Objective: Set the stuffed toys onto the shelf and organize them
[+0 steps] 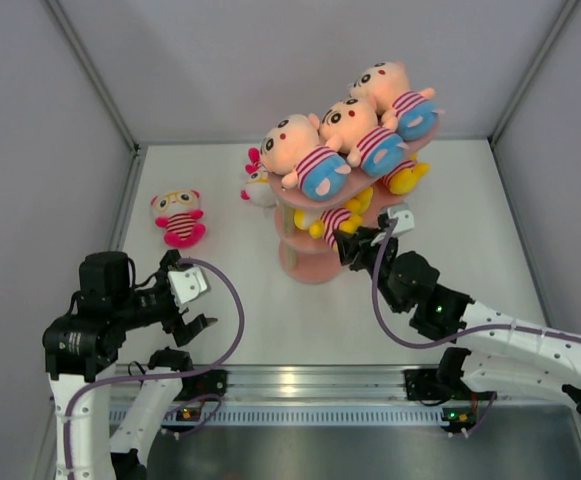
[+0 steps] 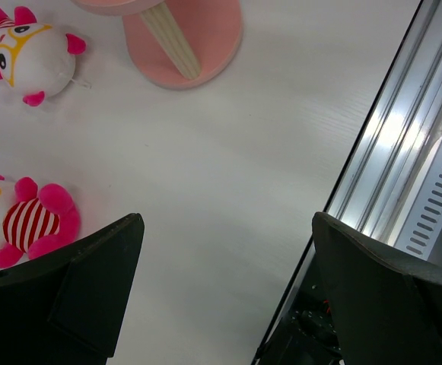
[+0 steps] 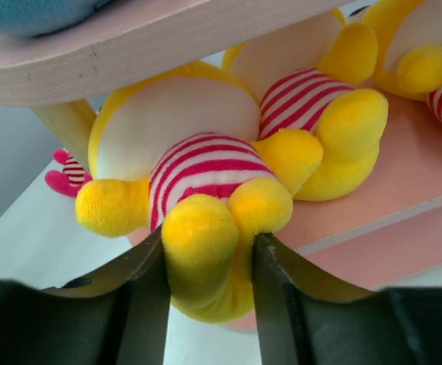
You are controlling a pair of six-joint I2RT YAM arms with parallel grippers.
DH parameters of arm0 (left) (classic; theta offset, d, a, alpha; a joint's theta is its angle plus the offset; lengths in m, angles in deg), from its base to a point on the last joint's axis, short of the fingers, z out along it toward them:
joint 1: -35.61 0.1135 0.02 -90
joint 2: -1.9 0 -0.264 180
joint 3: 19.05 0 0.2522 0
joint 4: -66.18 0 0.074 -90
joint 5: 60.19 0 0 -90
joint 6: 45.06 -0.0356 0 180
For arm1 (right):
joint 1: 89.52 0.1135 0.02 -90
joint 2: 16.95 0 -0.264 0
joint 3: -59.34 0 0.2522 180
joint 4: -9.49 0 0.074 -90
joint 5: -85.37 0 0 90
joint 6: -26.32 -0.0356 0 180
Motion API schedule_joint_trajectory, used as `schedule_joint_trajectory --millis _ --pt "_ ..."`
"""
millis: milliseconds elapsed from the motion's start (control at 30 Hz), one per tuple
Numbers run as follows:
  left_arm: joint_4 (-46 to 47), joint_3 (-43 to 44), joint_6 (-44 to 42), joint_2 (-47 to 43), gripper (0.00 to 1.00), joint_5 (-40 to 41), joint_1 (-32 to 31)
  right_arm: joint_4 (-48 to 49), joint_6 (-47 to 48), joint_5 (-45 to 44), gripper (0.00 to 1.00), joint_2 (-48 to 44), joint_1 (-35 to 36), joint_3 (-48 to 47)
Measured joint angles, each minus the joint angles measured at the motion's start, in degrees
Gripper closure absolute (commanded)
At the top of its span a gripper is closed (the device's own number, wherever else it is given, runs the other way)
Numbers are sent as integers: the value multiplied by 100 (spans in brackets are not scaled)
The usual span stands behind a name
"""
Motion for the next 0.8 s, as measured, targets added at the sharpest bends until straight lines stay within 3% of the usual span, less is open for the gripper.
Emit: schedule_joint_trajectory --millis 167,467,500,533,633,800 --pt "0 0 0 0 2 4 0 -492 -48 116 37 -264 0 2" --pt "0 0 2 0 2 2 0 -946 -81 184 29 -612 0 -11" --pt "0 0 2 0 2 2 0 -960 -79 201 32 -586 0 -11" --pt "0 0 2 0 2 0 0 -957 -81 223 50 -549 0 -11" --pt "0 0 2 0 2 2 0 -931 -105 293 77 -323 -4 -50" --pt "0 0 2 -2 2 4 0 -903 -125 345 77 162 -9 -269"
